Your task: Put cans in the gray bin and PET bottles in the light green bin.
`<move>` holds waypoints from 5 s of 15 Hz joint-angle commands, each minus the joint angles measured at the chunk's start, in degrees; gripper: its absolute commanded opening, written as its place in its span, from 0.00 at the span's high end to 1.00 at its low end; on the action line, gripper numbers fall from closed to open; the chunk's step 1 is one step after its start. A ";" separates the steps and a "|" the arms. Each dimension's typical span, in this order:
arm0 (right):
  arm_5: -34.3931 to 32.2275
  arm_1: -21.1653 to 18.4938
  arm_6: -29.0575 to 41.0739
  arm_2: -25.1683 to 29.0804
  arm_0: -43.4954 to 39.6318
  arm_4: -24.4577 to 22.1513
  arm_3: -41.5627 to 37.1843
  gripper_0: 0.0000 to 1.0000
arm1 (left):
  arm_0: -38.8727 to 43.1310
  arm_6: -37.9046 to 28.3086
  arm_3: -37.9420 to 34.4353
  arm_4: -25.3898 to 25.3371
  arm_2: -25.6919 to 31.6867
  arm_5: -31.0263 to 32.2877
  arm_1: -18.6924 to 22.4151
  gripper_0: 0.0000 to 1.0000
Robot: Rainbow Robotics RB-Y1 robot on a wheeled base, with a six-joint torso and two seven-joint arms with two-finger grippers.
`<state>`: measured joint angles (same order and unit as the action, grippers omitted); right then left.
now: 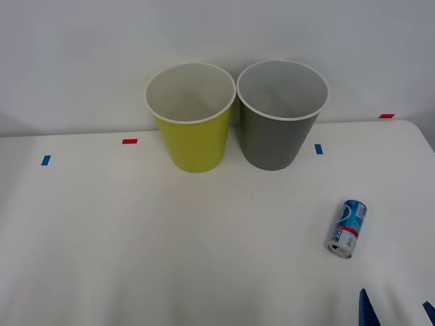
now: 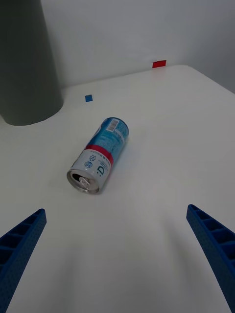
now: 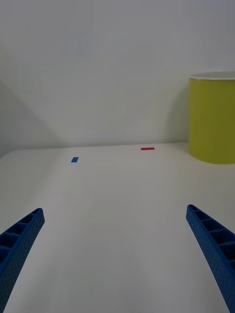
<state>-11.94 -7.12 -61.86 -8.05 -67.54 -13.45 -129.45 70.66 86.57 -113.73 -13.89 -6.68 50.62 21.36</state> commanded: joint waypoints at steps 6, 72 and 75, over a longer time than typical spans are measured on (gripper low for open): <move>28.38 -1.15 -0.20 -3.90 5.49 -2.90 -14.60 0.00 | 0.00 0.00 0.00 0.00 0.00 0.00 0.00 0.00; 105.46 -20.04 7.10 13.06 80.02 42.63 25.30 0.00 | 0.00 0.00 0.00 0.00 0.00 0.00 0.00 0.00; 104.84 -17.76 7.80 14.38 80.11 42.01 26.53 0.00 | 0.00 0.00 0.00 0.00 0.00 0.00 0.00 0.00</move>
<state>93.14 -25.47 -54.17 5.97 12.52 28.86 -103.34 70.66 86.57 -113.73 -13.89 -6.68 50.63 21.36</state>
